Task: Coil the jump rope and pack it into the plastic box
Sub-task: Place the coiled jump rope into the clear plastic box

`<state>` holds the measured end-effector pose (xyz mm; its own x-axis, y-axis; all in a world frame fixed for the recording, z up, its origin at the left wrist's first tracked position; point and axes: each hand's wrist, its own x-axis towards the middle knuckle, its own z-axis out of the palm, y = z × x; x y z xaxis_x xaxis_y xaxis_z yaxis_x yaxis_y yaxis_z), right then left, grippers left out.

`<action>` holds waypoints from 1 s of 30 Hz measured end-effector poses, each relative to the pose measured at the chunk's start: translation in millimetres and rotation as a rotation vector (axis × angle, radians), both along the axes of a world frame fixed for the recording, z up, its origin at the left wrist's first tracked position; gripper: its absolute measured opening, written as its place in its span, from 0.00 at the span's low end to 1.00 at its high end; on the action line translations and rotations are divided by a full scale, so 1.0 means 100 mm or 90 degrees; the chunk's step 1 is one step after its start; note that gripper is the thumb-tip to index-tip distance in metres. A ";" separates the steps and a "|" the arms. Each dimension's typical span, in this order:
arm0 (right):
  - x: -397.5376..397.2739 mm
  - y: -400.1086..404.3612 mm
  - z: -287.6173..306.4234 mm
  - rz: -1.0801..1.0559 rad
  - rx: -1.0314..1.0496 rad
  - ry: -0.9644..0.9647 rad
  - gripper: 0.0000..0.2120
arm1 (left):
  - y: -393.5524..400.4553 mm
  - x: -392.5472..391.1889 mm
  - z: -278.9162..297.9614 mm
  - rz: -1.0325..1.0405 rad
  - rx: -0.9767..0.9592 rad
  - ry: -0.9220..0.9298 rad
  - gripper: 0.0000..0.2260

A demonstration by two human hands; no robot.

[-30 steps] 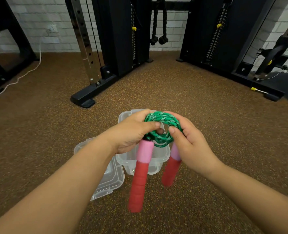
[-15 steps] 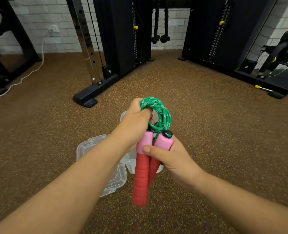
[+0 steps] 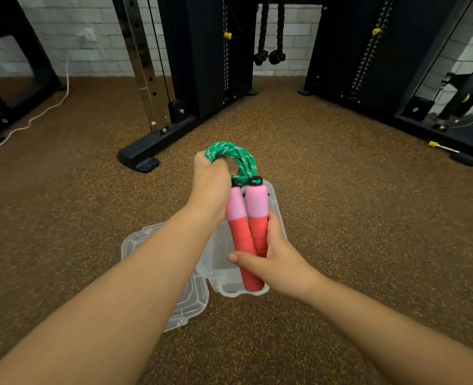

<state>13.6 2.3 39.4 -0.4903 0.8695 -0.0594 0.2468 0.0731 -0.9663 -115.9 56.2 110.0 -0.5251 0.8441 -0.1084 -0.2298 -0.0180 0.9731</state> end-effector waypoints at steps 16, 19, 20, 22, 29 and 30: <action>-0.41 0.67 -0.81 -0.076 -0.108 -0.273 0.46 | 0.80 -0.30 -1.15 -0.180 -0.161 0.086 0.06; -0.43 0.73 -0.88 -0.063 -0.145 -0.303 0.52 | 0.91 -0.34 -1.36 -0.221 -0.244 0.029 0.11; -0.43 0.75 -0.91 -0.060 -0.158 -0.311 0.54 | 0.94 -0.35 -1.41 -0.231 -0.278 0.008 0.10; -0.42 0.76 -1.00 -0.046 -0.181 -0.332 0.58 | 0.97 -0.35 -1.54 -0.240 -0.341 -0.028 0.09; -0.42 0.79 -1.18 -0.036 -0.214 -0.404 0.58 | 0.99 -0.25 -1.87 -0.193 -0.425 -0.056 0.10; -0.43 0.79 -1.19 -0.034 -0.217 -0.414 0.59 | 1.01 -0.25 -1.92 -0.189 -0.426 -0.043 0.09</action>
